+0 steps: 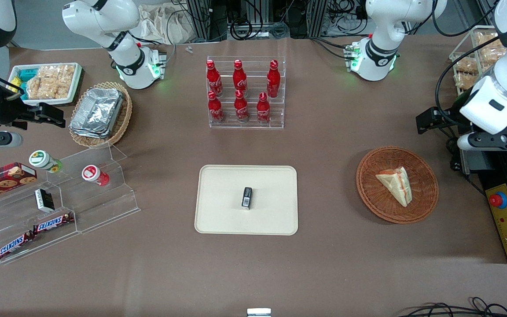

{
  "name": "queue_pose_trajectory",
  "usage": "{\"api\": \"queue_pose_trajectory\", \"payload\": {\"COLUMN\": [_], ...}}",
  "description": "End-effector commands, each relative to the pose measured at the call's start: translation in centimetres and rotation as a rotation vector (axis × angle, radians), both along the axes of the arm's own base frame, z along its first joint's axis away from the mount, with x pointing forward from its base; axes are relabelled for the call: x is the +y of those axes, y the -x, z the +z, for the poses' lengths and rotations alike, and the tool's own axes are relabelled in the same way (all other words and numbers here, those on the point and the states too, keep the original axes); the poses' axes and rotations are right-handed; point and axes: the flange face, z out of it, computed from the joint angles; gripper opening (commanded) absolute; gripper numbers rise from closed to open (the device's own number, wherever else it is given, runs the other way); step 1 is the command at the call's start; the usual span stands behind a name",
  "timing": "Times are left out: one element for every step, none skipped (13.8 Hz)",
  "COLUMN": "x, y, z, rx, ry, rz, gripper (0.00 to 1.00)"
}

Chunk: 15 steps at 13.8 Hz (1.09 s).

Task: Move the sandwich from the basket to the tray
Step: 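Move the left gripper toward the wicker basket holding the sandwich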

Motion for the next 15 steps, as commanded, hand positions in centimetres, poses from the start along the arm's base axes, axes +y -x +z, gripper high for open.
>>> {"api": "queue_pose_trajectory", "payload": {"x": [0.3,0.2,0.3,0.4,0.7,1.1,1.5,1.5,2.0,3.1,3.6,4.1,4.5,4.6,4.7], "y": [0.5,0.4,0.3,0.2,0.1,0.2,0.1,0.0,-0.1,-0.2,-0.3,-0.4,-0.5,-0.2,0.2], "z": [0.6,0.7,0.5,0.2,-0.1,-0.8,-2.1,-3.0,-4.6,-6.5,-8.5,-10.6,-13.0,-15.4,-17.8], "rx": [0.012,0.009,0.011,0.015,0.020,0.035,0.050,0.062,0.077,0.081,0.073,0.074,0.078,0.070,0.058], "ry": [-0.028,-0.041,-0.046,-0.053,-0.058,-0.063,-0.068,-0.074,-0.079,-0.082,-0.081,-0.085,-0.089,-0.087,-0.083], "rz": [-0.011,-0.014,-0.012,-0.003,0.024,0.086,0.148,0.201,0.266,0.323,0.359,0.413,0.471,0.493,0.505], "gripper": [1.00,1.00,1.00,1.00,1.00,1.00,1.00,1.00,1.00,1.00,1.00,1.00,1.00,1.00,1.00]}}
